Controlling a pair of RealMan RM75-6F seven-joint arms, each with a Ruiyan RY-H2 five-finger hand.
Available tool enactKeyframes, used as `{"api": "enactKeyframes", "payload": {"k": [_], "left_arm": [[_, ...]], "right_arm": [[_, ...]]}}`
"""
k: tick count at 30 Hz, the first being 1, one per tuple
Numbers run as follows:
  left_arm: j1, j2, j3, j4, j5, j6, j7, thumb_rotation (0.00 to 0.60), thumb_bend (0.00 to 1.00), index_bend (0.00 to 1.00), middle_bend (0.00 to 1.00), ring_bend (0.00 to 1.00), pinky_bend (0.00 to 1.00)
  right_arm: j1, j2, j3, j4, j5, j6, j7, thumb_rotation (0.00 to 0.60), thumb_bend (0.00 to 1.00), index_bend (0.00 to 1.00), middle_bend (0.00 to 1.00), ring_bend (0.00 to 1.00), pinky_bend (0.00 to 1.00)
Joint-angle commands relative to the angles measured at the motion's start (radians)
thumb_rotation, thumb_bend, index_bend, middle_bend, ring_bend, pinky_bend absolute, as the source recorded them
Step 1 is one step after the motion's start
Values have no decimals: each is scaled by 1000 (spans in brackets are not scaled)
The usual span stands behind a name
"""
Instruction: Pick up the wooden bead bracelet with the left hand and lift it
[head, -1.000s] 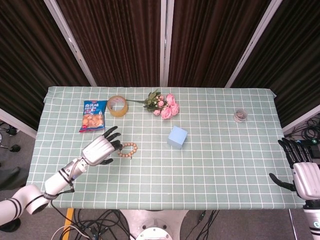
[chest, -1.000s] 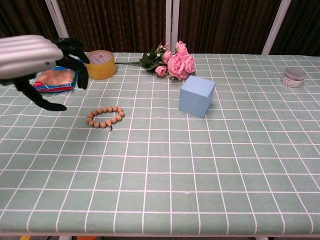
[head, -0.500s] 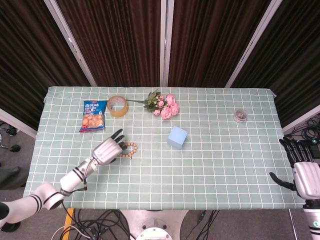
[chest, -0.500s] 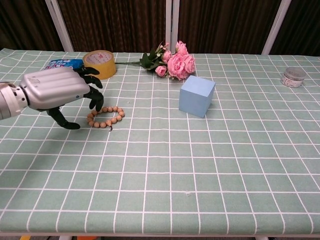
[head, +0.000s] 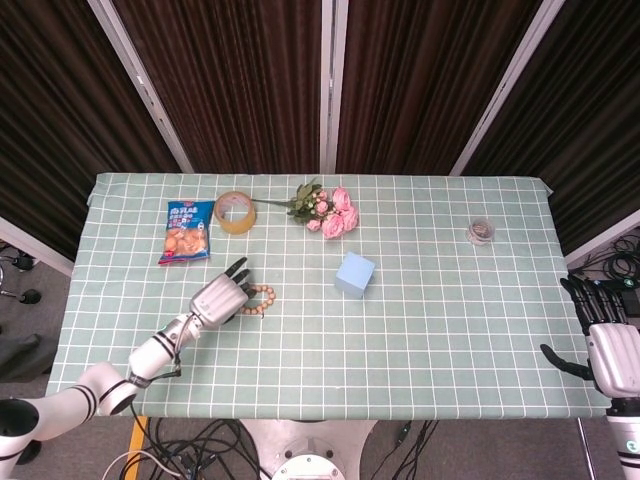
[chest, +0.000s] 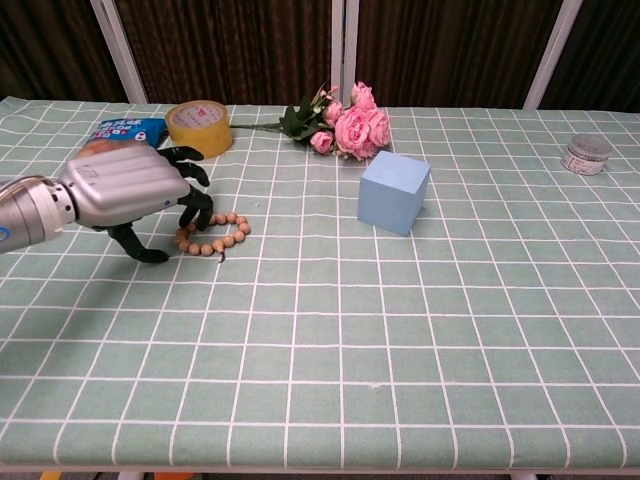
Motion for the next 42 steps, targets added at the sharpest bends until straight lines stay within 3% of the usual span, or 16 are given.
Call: {"api": "enactKeyframes", "payload": {"k": [1,12,25,34,42], "left_arm": [[-4,-7,5,7,-7,-2,-10,600,221,417,444,159,19],[-2,-19,24,5,13,89,-47,600,234,416,443,160,20],[-32,-65,30,54,-9,54,-65,600,234,418,447,159,20],[-31,-96,44,113,-11,69,-100,600,250,520,538,217,35],[-28,-100,58,126,-10,81,-113,600,304,524,547,222,37]], "right_arm": [[-1,-2,0,4,1,-1,4,600,101,0,66,0,0],[-2,-6,3,15,5,-3,14,600,101,0,67,0,0],[-7,-6,5,21,9,0,20,600,101,0,67,0,0],[-4,-9,8,26,14,-10,25,600,101,0,67,0,0],[-4,-7,9,24,18,-12,25,600,101,0,67,0,0]]}}
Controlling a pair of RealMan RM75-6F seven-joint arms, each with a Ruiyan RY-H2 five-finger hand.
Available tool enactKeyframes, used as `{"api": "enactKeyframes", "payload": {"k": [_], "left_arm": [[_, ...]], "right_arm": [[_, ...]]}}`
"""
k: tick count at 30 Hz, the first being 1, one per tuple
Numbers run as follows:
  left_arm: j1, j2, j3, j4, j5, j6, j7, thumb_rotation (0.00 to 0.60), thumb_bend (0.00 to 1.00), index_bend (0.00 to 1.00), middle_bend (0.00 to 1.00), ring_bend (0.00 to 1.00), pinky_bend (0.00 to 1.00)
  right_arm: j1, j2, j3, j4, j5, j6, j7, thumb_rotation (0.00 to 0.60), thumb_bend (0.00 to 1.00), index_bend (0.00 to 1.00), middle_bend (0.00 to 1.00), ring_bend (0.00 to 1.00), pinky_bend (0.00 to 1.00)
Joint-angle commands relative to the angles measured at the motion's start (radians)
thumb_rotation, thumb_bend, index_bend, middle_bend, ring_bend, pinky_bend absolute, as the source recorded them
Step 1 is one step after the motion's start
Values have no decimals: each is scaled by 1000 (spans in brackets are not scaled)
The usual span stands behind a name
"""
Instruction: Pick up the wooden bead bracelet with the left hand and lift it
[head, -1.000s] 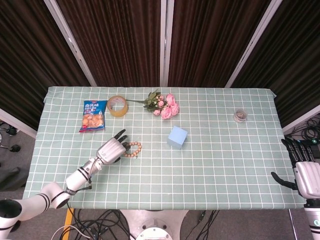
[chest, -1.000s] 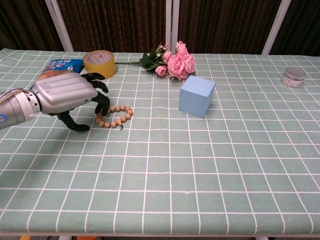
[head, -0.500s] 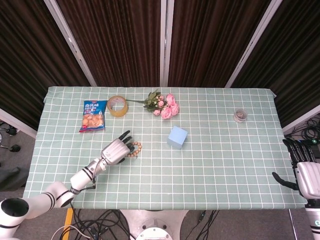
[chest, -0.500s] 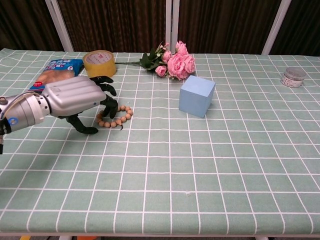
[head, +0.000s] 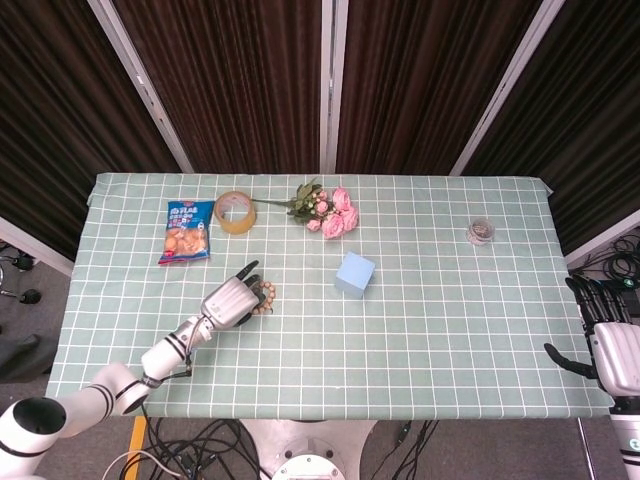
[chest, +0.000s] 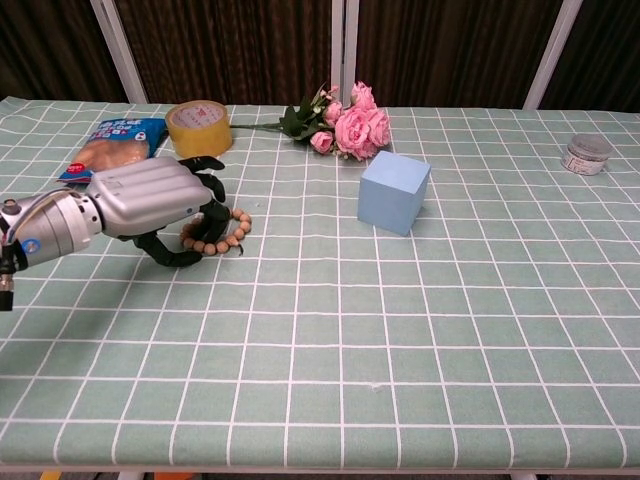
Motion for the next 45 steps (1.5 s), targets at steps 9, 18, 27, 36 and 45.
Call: {"api": "enactKeyframes", "payload": {"k": [9,18,27,36,45], "left_arm": [[34,15,-2,-28,-27,51,-166,600,422,523,606,312,83],[44,134,-35,-208,-95,39,-683,600,460,524,609,326,96],[5,351,-42,-532,-192,-173,-1080,600,464,557,619,327,84],[-23,436,-75,-644,-281,-356,-1309,600,491,577,653,326,42],[2,425,-112,-641,-240,-356,-1550,438,519,578,656,326,39]], "right_arm": [[-5,2,0,-6,-3,9,-3,600,101,0,67,0,0],[-10,7,0,-17,-15,24,-12,600,101,0,68,0,0],[-15,4,-1,-21,-29,42,-13,600,101,0,68,0,0],[-21,0,-1,-12,-27,49,-4,600,101,0,68,0,0],[-23,-1,-1,-6,-27,50,0,600,101,0,70,0,0]]}}
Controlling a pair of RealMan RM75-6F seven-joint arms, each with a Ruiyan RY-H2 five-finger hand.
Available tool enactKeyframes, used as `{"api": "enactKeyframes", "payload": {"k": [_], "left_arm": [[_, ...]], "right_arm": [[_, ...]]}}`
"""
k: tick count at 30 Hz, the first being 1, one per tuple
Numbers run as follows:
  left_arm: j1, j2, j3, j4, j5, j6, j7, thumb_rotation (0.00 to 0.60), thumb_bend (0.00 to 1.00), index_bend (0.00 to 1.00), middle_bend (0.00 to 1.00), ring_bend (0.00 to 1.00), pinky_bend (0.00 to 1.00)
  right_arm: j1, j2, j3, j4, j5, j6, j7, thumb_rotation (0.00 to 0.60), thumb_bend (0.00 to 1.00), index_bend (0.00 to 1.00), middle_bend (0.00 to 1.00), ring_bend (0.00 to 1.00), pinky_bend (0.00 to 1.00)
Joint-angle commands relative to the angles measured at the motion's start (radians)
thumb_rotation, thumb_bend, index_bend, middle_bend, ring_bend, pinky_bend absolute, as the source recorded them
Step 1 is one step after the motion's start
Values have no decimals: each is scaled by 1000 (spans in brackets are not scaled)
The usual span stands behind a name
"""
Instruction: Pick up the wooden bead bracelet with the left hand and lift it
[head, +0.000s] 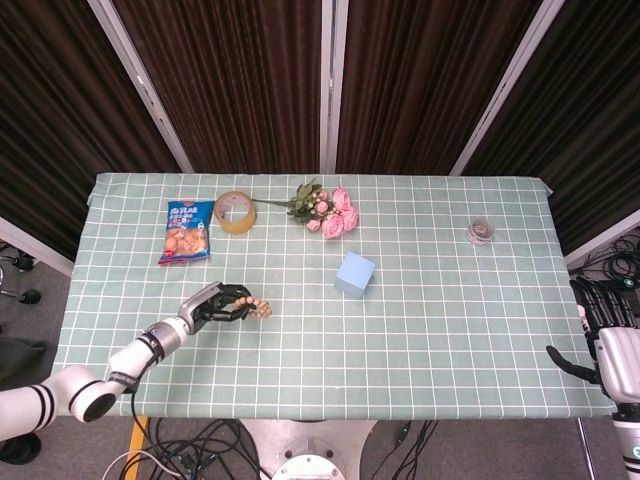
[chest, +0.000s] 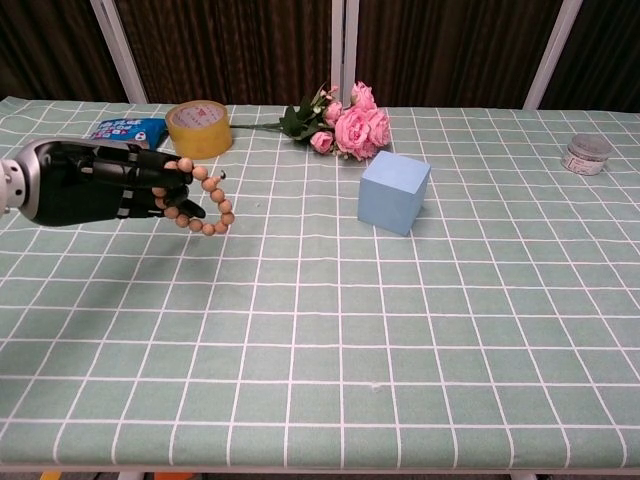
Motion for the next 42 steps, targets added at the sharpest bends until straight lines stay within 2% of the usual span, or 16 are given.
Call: {"api": "enactKeyframes", "payload": {"k": [1,4,7,10,16,19,23,30,36,40,42], "left_arm": [[19,-9,-23,-1,17,20,-84,382,517,578,656,326,34],[33,-20,-38,-3,17,45,-140,238,507,578,655,327,19],[48,-33,-51,-4,17,73,-173,139,487,579,655,326,14],[68,-55,-63,8,19,122,-174,87,463,579,654,327,12],[106,-109,-84,46,-11,215,-40,70,346,579,648,326,10],[114,-113,-90,40,-42,214,23,95,335,594,662,326,12],[122,-116,-98,26,-89,206,125,184,337,646,704,336,14],[132,-125,-118,10,-162,183,254,229,338,693,748,372,15],[139,-127,-135,1,-189,158,301,296,338,714,763,384,15],[145,-131,-146,0,-201,144,318,368,339,732,781,402,15],[149,-134,-153,0,-205,140,323,376,357,735,784,405,15]], "right_arm": [[0,1,0,0,2,-1,0,600,101,0,70,0,0],[-1,3,2,-1,5,-2,1,600,101,0,70,0,0],[-1,4,2,-3,1,2,-3,600,101,0,71,0,0],[-3,5,2,-6,0,5,-5,600,101,0,71,0,0],[-7,8,1,-9,-1,9,-8,600,101,0,71,0,0],[-7,10,2,-11,-5,13,-10,600,101,0,71,0,0],[-6,17,5,-15,-7,17,-17,600,101,0,71,0,0],[-5,45,18,-38,-11,32,-44,600,101,0,76,0,0],[-3,41,16,-39,-5,21,-44,600,101,0,76,0,0],[-4,37,15,-34,-1,19,-40,600,101,0,76,0,0],[-4,36,16,-32,0,19,-38,600,101,0,76,0,0]]}}
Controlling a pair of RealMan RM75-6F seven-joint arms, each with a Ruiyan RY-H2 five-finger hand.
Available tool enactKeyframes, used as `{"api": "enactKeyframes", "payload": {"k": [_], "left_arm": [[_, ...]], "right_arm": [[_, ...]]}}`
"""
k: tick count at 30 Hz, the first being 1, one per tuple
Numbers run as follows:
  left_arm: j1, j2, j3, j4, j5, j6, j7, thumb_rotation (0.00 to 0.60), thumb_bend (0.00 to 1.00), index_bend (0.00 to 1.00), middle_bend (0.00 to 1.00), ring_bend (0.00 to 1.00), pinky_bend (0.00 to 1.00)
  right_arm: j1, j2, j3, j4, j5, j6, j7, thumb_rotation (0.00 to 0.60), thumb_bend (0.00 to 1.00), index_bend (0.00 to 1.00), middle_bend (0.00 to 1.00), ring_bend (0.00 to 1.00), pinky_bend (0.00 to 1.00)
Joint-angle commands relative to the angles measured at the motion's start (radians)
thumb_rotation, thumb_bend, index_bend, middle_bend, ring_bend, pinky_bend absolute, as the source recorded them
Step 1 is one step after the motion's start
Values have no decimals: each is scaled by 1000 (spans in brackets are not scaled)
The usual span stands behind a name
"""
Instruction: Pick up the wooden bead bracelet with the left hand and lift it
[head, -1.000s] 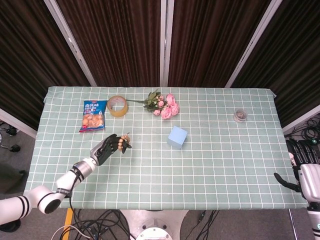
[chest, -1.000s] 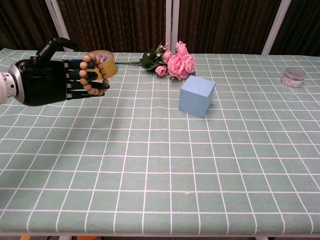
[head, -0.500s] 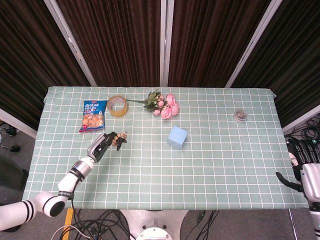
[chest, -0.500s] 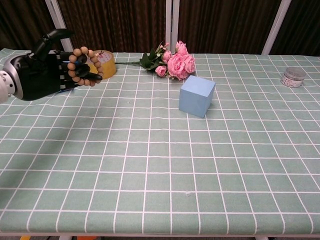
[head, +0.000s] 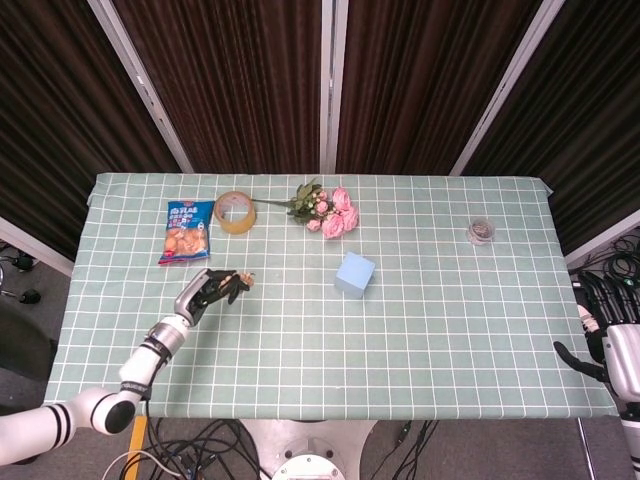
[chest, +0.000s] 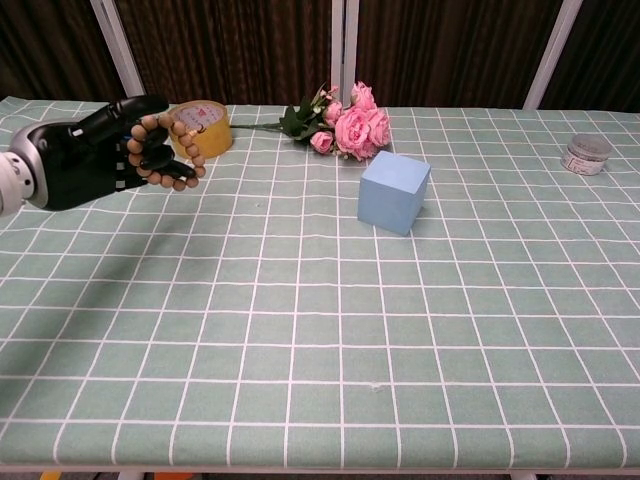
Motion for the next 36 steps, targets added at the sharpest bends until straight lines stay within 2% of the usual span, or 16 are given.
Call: {"api": "enactKeyframes", "payload": {"k": [1,4,8,16,24,33,36], "left_arm": [[4,-3,-6,-1,-2,-5,5,377,372,735,785,405,15],[9,-5,-11,-2,5,-11,9,377,414,738,786,405,16],[15,-8,-21,-2,7,-13,16,331,421,752,798,413,15],[27,-10,-36,-10,2,-24,36,328,470,760,804,421,15],[36,-13,-49,-16,-7,-35,55,284,553,754,796,421,16],[41,-16,-56,-18,10,-48,58,110,630,671,718,416,17],[43,-19,-55,-13,25,-49,54,80,643,648,700,413,17]], "right_arm": [[0,-1,1,2,1,0,2,600,101,0,75,0,0],[0,-2,0,5,0,-2,5,600,101,0,76,0,0],[-1,-5,-2,9,2,-2,9,600,101,0,75,0,0],[-5,-7,-2,16,2,2,17,600,101,0,76,0,0],[-5,-8,-2,20,1,3,21,600,101,0,75,0,0],[-6,-9,-1,20,3,5,21,600,101,0,76,0,0],[-6,-8,1,18,4,4,19,600,101,0,76,0,0]]}}
